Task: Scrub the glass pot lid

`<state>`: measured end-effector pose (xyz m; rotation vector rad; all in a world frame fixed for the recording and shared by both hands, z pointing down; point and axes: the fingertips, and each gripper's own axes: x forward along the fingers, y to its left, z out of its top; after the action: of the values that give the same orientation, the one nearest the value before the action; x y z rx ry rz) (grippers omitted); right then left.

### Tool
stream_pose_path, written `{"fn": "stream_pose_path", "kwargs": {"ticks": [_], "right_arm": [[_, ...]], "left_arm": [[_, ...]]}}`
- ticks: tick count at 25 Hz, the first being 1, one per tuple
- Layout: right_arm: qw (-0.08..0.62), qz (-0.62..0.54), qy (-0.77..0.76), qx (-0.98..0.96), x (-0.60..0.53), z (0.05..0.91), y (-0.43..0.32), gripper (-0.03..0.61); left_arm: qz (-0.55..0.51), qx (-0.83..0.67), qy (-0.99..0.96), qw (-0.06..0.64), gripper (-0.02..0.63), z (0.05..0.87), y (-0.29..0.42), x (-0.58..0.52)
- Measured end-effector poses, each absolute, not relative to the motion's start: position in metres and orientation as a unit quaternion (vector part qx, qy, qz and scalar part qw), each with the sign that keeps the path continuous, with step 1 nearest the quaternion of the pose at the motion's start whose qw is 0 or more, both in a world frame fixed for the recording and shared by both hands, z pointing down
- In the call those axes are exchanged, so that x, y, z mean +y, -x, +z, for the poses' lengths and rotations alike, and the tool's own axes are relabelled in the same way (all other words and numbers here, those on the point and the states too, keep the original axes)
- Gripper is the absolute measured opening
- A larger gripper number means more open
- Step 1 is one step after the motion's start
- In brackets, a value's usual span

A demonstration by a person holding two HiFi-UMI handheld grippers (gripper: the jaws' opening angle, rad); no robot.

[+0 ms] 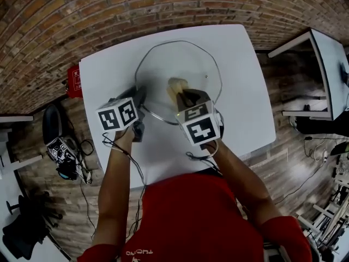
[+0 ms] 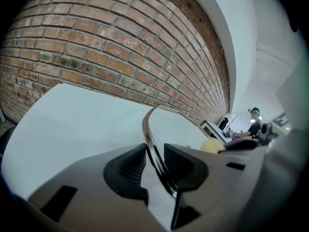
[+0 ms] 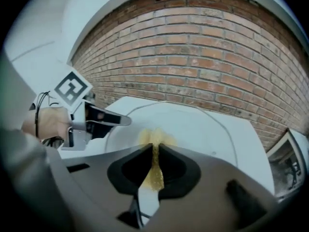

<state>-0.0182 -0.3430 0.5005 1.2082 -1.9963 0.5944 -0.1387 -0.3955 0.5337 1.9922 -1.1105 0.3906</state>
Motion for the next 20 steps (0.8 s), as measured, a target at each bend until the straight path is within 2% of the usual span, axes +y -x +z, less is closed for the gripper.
{"fn": "stream_pose_path", "kwargs": {"ticks": [3, 7, 15, 20], "right_arm": [[0.36, 0.241, -0.439, -0.787, -0.324, 0.511, 0.05, 0.052], [0.374, 0.242, -0.434, -0.783, -0.317, 0.521, 0.055, 0.052], [0.392, 0.239, -0.488, -0.742, -0.318, 0.524, -0.014, 0.052], [0.379, 0.252, -0.517, -0.725, -0.325, 0.518, -0.046, 0.052]], "left_arm": [[0.153, -0.441, -0.788, 0.402, 0.124, 0.533, 0.139, -0.395], [0.154, -0.442, -0.787, 0.402, 0.124, 0.534, 0.139, -0.395], [0.152, -0.442, -0.788, 0.402, 0.124, 0.534, 0.138, -0.393], [0.152, -0.441, -0.788, 0.403, 0.124, 0.534, 0.139, -0.393]]}}
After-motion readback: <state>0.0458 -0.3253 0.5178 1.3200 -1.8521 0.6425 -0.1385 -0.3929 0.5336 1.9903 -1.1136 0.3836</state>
